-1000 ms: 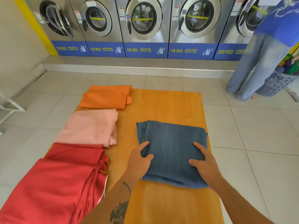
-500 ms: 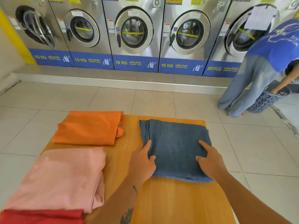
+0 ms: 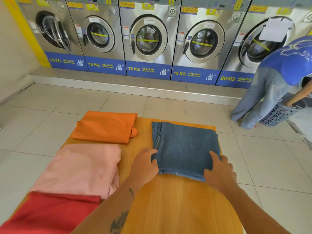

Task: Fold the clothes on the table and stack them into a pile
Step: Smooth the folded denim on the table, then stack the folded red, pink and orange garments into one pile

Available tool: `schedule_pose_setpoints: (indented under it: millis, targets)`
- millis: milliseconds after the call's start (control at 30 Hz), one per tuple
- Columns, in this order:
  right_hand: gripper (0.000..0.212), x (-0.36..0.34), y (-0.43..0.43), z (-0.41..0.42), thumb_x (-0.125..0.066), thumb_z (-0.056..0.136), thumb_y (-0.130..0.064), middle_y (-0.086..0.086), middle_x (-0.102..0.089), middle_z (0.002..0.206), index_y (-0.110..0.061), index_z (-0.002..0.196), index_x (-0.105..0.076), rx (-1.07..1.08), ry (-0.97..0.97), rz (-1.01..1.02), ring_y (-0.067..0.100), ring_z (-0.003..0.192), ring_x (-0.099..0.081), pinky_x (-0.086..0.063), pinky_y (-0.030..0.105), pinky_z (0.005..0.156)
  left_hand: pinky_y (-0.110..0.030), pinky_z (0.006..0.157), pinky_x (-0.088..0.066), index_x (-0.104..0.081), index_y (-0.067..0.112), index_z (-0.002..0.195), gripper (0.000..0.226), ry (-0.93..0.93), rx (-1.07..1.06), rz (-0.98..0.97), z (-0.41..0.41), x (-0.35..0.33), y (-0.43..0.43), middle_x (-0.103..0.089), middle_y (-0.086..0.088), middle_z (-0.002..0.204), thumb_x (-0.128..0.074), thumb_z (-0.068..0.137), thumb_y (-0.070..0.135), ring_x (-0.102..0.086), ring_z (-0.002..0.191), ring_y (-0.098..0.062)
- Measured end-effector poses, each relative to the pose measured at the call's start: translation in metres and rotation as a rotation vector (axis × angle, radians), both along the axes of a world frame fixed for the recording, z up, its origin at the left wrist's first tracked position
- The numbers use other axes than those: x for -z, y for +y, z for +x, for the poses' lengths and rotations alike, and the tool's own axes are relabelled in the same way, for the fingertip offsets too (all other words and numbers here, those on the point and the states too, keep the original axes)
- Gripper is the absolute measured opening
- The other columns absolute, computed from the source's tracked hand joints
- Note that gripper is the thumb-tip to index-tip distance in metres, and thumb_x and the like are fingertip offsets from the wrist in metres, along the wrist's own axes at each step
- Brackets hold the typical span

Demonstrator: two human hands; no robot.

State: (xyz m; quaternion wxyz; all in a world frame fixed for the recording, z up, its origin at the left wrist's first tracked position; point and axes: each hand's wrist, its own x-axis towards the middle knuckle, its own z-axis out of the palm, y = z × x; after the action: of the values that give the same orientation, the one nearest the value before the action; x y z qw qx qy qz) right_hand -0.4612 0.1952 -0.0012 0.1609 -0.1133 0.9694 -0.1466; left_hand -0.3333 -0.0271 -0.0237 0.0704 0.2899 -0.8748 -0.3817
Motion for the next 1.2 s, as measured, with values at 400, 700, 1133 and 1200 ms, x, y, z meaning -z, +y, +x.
schedule_pose_setpoints:
  millis: [400, 700, 1133, 1200]
  targets:
    - [0.061, -0.029, -0.004, 0.181, -0.061, 0.091, -0.016, 0.001, -0.04, 0.147, -0.032, 0.145, -0.038, -0.383, -0.403, -0.455, 0.022, 0.125, -0.051, -0.042, 0.027, 0.084, -0.014, 0.075, -0.053, -0.066, 0.024, 0.113, 0.041, 0.317, -0.47, 0.101, 0.25, -0.046, 0.031, -0.071, 0.01, 0.104, -0.053, 0.085, -0.003, -0.068, 0.078, -0.005]
    - [0.047, -0.033, -0.058, 0.273, -0.061, 0.089, -0.015, -0.004, -0.052, 0.13, -0.033, 0.132, -0.054, -0.467, -0.523, -0.455, 0.02, 0.09, -0.066, -0.052, 0.029, 0.067, -0.021, 0.084, -0.048, -0.063, 0.017, 0.121, 0.04, 0.256, -0.728, 0.046, 0.366, -0.038, -0.019, -0.065, 0.002, 0.12, -0.052, 0.086, 0.001, -0.064, 0.099, -0.016]
    - [0.06, -0.013, -0.155, 0.352, -0.064, 0.086, -0.03, -0.001, -0.05, 0.143, -0.024, 0.143, -0.046, -0.394, -0.347, -0.289, 0.018, 0.126, -0.051, -0.043, 0.034, 0.105, -0.038, 0.1, -0.044, -0.039, 0.028, 0.147, 0.061, -0.131, -0.307, 0.032, 0.417, -0.008, -0.128, -0.043, -0.006, 0.139, -0.056, 0.089, 0.02, -0.052, 0.119, -0.025]
    - [0.064, -0.012, -0.158, 0.355, -0.064, 0.081, -0.038, 0.0, -0.053, 0.14, -0.023, 0.142, -0.048, -0.348, -0.313, -0.231, 0.021, 0.125, -0.053, -0.044, 0.04, 0.106, -0.038, 0.101, -0.043, -0.034, 0.031, 0.149, 0.065, -0.125, -0.256, 0.077, 0.42, -0.006, -0.133, -0.047, -0.005, 0.137, -0.057, 0.089, 0.024, -0.052, 0.119, -0.025]
